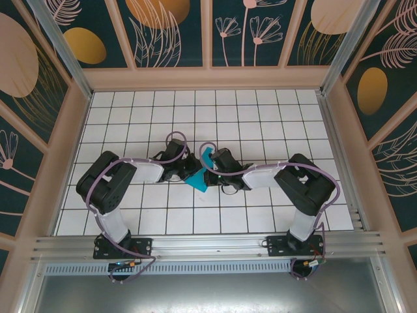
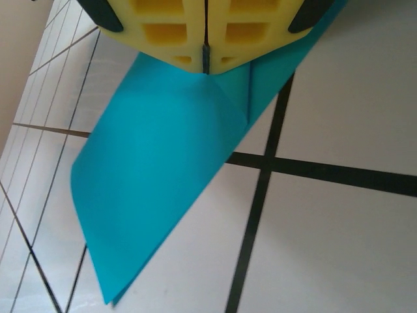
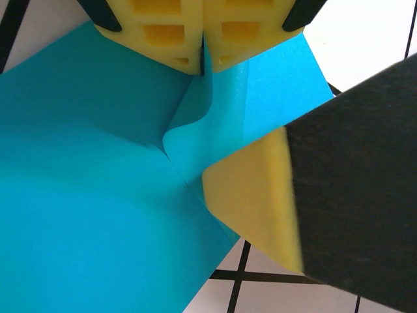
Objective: Fold a paper plane with a square sheet of paper (pick it up from the middle)
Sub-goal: Fold the triangle a second time at the center of the table.
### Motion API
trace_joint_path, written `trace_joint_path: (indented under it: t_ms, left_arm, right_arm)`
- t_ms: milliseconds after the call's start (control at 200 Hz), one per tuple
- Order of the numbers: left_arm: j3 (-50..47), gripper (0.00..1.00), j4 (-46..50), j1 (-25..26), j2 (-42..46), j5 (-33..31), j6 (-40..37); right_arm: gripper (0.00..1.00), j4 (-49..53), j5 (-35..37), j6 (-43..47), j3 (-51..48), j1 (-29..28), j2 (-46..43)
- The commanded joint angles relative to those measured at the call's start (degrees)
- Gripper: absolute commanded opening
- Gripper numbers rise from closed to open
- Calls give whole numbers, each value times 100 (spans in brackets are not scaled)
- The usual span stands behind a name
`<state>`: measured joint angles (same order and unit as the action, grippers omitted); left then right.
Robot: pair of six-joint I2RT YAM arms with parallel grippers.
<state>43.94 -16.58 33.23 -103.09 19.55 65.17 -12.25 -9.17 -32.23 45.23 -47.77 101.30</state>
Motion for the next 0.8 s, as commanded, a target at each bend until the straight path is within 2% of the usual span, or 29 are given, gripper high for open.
trace_joint_path:
  t_ms: [0,90,245,370,636,791]
  left_arm:
    - [35,7,-137,18,-138,72,6]
    - [-29,6,-82,20,-166,-24,-2]
    - [-122,6,-114,25,-228,-74,9]
    - [-149,6,-107,25,-220,-109,-20]
    - [-156,6,-144,17,-240,-82,-21]
    - [-167,5,-156,23,-229,-92,-22]
  right_arm:
    - [6,265,57,16,-95,66,-18]
    - [9,261,-26,-41,-71,96,-78]
    - [30,337,-242,-276,-52,213,-434]
    - [34,227,-485,-524,-186,311,-755]
    - [32,-24,-917,-957,-242,400,-485]
    - [31,-113,-908,-1205,-314,426,-374]
